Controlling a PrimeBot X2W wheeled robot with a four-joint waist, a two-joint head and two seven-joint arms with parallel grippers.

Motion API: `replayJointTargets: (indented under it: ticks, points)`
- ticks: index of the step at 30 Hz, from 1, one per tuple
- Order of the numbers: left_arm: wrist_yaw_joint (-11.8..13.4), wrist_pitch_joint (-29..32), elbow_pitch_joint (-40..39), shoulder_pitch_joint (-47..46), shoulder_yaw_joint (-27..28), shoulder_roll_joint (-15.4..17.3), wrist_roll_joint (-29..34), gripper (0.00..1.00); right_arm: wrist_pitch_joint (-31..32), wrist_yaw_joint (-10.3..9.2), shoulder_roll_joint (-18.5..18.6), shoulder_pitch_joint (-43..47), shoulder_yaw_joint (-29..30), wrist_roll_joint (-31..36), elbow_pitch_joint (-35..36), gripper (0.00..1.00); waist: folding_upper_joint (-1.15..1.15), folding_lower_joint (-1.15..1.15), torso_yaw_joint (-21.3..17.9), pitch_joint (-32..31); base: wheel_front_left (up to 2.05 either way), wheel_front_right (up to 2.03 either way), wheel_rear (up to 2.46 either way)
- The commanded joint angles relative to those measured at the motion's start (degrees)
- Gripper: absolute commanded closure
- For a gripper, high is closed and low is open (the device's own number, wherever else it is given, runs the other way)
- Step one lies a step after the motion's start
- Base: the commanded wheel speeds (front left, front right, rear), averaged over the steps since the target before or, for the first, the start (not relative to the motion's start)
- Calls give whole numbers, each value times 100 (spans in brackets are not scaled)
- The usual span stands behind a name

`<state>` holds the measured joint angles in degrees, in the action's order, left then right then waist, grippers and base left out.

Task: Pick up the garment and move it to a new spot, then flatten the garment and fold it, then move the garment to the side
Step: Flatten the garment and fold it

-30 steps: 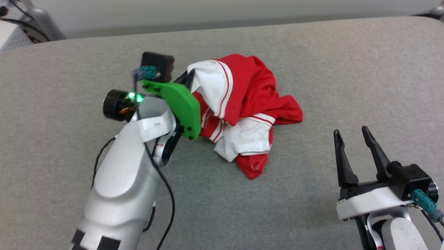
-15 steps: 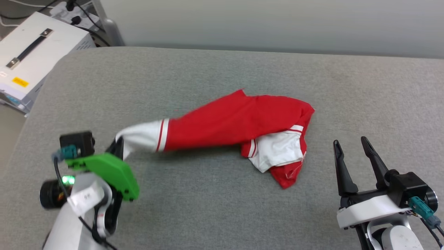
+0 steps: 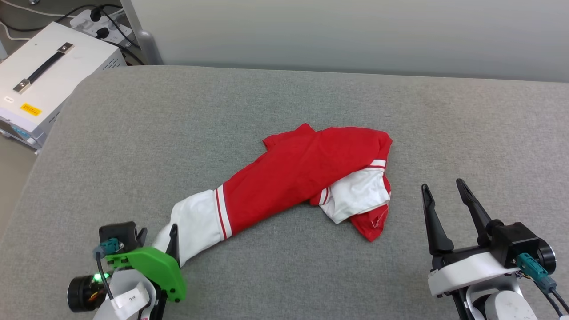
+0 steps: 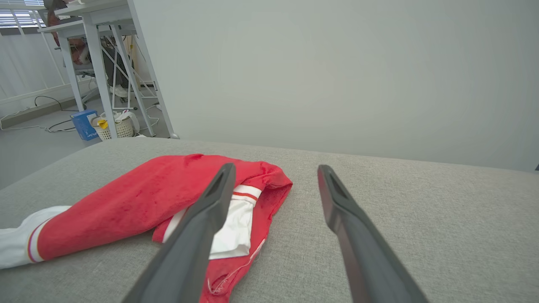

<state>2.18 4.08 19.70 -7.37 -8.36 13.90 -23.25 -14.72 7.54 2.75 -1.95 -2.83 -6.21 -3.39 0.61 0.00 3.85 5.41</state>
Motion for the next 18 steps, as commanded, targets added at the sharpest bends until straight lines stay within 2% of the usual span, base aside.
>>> replayJointTargets:
  ticks: [1, 9, 12, 18]
  points:
    - [-26, -215, 23, -174, 17, -50, 27, 0, -28, -5, 12, 51, 7, 27, -18, 0, -61, 0, -1, -23, 0, 0, 0]
    - [-276, -1603, -191, -433, -236, -112, 404, 0, -28, -5, 12, 154, 21, 22, -47, 0, -61, 0, 22, -238, 0, 0, 0]
    - [-358, -1825, -441, -397, -332, -116, 582, 0, -28, -5, 12, 187, 10, 26, -32, 0, -61, 0, 25, -335, 0, 0, 0]
    - [-370, -1904, -1348, 100, -219, -352, 866, 0, -28, -5, 12, 275, 32, 26, 34, 0, -61, 0, 26, -407, 0, 0, 0]
